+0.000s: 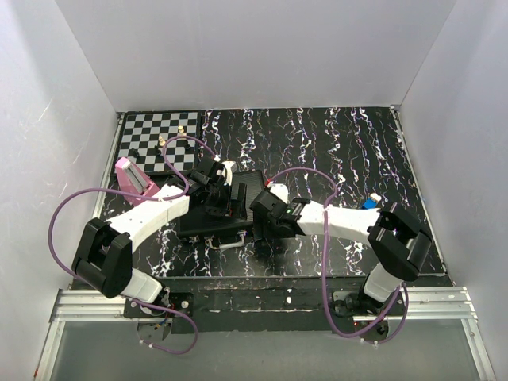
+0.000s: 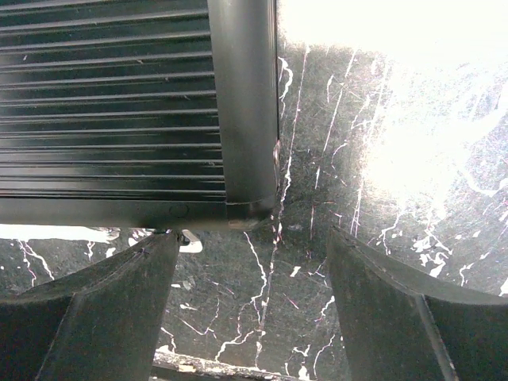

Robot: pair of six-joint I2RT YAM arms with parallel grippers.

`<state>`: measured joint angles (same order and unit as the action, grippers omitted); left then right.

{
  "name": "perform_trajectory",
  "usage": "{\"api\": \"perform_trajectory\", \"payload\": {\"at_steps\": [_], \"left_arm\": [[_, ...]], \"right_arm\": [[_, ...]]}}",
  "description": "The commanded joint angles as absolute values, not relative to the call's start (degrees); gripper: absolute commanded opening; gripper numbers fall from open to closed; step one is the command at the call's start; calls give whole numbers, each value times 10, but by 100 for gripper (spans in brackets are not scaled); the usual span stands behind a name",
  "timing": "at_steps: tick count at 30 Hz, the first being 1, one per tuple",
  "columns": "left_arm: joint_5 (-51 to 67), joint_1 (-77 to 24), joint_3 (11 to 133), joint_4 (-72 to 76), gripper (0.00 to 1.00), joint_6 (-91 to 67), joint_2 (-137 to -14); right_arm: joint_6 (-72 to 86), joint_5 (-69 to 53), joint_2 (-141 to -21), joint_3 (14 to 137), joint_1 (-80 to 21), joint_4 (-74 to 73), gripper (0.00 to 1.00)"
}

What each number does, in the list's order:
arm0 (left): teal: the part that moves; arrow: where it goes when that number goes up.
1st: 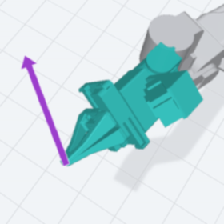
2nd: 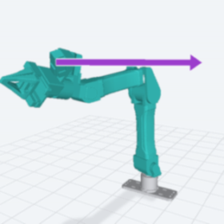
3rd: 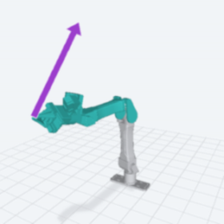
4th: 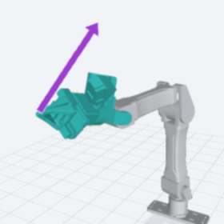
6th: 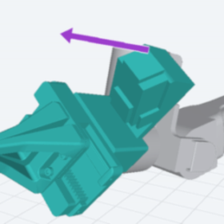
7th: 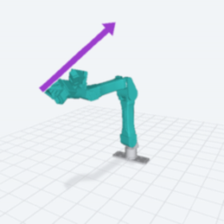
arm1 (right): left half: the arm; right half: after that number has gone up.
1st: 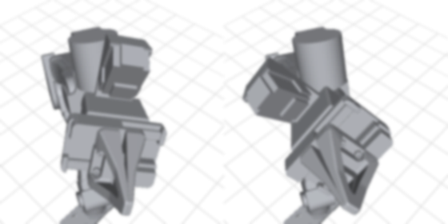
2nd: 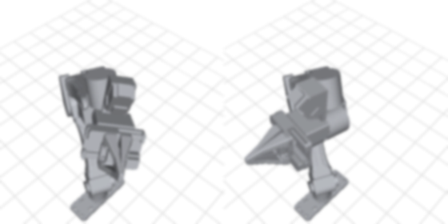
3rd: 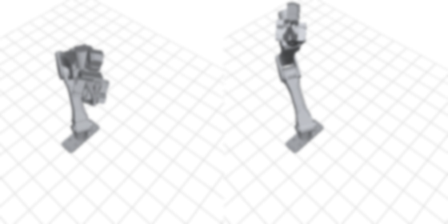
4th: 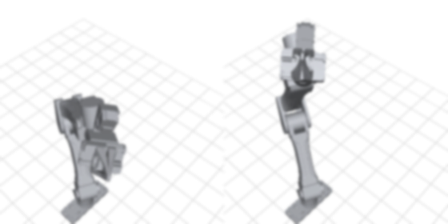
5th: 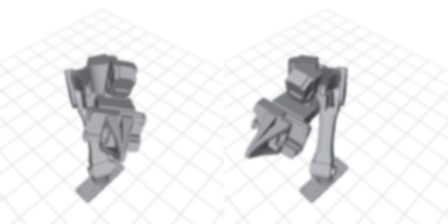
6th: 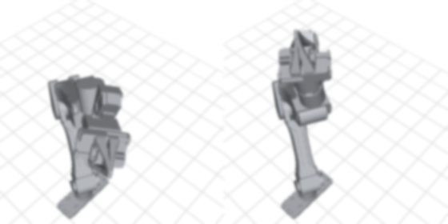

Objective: Pack up texas hold em set

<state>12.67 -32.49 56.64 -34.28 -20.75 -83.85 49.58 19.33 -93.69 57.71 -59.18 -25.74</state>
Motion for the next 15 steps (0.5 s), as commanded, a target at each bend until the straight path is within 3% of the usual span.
{"api": "perform_trajectory", "payload": {"at_steps": [1,15], "left_arm": [[127,-331,527,-382,98,-201,-889],[127,-331,528,-382,98,-201,-888]], "right_arm": [[497,217,-932,573,-603,-316,82],[504,290,-787,512,-636,-309,86]]}}
